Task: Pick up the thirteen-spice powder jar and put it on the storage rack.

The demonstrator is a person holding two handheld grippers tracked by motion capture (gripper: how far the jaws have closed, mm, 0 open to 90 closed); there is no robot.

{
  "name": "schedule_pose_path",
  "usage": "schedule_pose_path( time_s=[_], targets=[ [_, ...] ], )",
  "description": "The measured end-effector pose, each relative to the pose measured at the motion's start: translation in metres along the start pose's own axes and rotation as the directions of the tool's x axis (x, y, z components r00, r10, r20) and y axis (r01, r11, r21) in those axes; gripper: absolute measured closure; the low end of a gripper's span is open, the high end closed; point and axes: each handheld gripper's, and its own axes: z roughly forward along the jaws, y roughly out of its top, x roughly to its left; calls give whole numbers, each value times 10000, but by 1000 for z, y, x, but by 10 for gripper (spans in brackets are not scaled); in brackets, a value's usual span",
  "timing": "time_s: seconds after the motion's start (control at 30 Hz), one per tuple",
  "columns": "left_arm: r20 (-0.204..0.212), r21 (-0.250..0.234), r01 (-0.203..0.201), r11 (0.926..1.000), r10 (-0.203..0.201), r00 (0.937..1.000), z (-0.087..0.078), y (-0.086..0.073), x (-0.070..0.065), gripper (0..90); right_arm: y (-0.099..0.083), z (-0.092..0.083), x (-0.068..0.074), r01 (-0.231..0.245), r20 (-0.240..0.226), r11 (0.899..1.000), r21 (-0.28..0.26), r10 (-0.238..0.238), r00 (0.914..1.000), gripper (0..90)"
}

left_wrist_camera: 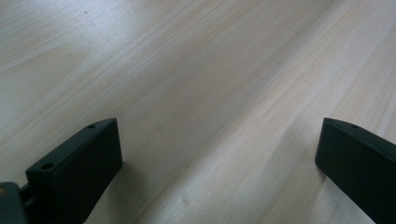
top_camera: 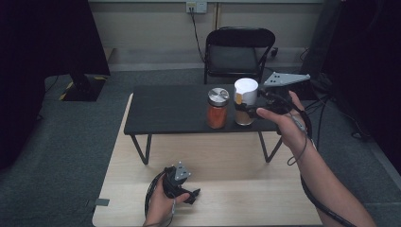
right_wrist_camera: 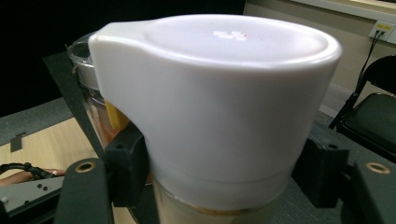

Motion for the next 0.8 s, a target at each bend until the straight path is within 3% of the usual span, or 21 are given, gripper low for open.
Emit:
schedule_pose_path(
  time_s=[0.8],
  targets=[
    [0,1,0,10000,0,10000,0,0,0,0,-10,-10,-6,122,-203,9998,-166,-126,9997,301]
  ],
)
